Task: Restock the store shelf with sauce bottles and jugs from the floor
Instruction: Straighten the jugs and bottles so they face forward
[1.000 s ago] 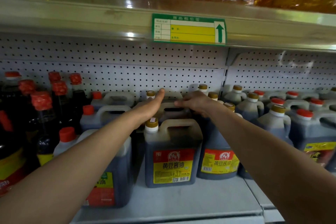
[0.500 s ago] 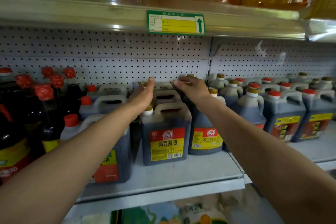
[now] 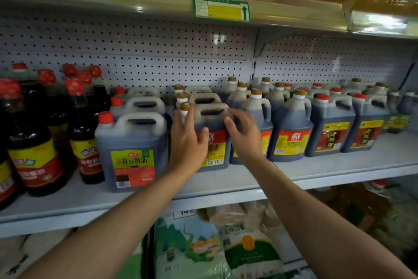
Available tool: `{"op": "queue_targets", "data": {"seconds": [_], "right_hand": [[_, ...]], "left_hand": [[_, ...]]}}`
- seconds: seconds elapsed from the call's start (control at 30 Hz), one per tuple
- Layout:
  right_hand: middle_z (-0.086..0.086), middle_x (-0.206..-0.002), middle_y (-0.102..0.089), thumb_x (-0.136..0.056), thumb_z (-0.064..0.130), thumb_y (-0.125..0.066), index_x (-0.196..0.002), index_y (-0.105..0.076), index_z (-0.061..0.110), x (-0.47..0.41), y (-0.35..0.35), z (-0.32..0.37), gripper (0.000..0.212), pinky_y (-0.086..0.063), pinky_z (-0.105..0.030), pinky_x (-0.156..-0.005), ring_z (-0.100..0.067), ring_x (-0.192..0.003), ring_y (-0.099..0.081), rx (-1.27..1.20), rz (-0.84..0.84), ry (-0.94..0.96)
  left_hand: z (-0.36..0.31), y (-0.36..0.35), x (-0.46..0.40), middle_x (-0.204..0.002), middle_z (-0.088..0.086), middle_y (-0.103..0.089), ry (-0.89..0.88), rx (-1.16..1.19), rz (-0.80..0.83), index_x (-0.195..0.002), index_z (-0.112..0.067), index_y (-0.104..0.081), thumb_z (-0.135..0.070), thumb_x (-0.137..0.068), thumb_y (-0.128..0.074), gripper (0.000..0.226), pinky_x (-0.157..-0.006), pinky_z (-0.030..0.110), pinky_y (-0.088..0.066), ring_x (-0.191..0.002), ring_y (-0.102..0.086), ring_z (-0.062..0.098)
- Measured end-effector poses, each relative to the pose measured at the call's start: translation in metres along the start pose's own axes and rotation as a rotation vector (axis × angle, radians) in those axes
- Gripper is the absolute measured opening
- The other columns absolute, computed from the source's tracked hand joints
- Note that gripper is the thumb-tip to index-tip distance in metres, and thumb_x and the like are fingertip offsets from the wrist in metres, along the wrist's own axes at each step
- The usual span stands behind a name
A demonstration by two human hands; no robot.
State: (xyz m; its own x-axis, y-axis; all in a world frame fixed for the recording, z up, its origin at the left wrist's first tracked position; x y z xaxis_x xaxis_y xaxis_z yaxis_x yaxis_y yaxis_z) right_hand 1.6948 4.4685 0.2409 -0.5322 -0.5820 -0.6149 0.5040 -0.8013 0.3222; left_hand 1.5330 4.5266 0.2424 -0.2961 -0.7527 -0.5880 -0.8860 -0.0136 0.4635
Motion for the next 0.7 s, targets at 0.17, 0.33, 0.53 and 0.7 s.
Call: {"op": "queue_targets", "data": {"seconds": [0.17,0.33,0.53,0.7], "right_hand": [[0.000,-0.160,-0.033,-0.103,0.035,-0.056,-0.135,-0.062,0.032,0.066,-0.020,-0.041,0.033,-0.036,-0.042,-0.119,-0.013,-0.149,-0.029,-0.057,0.074,-0.164],[0.008,-0.167,-0.020,-0.103,0.040,-0.054,-0.137,-0.049,0.051,0.095,-0.033,-0.054,0.037,-0.029,-0.032,-0.118,-0.006,-0.152,-0.016,-0.100,0.161,-0.236],[0.006,-0.167,-0.020,-0.103,0.045,-0.051,-0.146,-0.043,0.051,0.095,-0.042,-0.064,0.044,-0.035,-0.045,-0.119,-0.013,-0.153,-0.019,-0.094,0.209,-0.261],[0.007,-0.168,-0.018,-0.105,0.043,-0.046,-0.150,-0.037,0.050,0.096,-0.042,-0.071,0.046,-0.025,-0.034,-0.121,0.002,-0.149,-0.010,-0.101,0.240,-0.222]], "left_hand": [[0.041,-0.031,0.065,-0.167,0.006,0.006,0.220,0.046,0.170,-0.157,-0.042,-0.010,-0.043,-0.104,-0.040,0.061,-0.120,0.041,-0.018,-0.153,-0.003,0.024],[0.052,-0.044,0.084,-0.167,0.002,0.008,0.399,0.092,0.299,-0.154,-0.052,0.001,-0.053,-0.103,-0.031,0.060,-0.112,0.041,-0.030,-0.153,-0.010,0.026],[0.054,-0.050,0.081,-0.168,-0.004,0.000,0.423,0.130,0.265,-0.152,-0.056,-0.003,-0.057,-0.102,-0.031,0.057,-0.116,0.041,-0.022,-0.153,-0.009,0.021],[0.058,-0.049,0.079,-0.166,-0.013,0.000,0.402,0.174,0.220,-0.152,-0.055,-0.012,-0.069,-0.090,-0.026,0.066,-0.118,0.037,-0.019,-0.152,-0.008,0.012]]}}
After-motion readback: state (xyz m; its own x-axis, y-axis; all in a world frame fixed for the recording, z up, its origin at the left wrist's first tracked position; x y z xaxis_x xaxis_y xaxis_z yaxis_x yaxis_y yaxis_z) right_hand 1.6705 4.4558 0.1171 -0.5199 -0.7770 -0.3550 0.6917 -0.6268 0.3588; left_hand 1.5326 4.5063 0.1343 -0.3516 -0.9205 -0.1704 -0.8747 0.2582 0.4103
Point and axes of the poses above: each hand's wrist, its own x-axis away from the middle knuckle, its own y-axis out of the back of the hand, z = x × y, the point moved 3 cm from there along -x, towards the middle knuckle
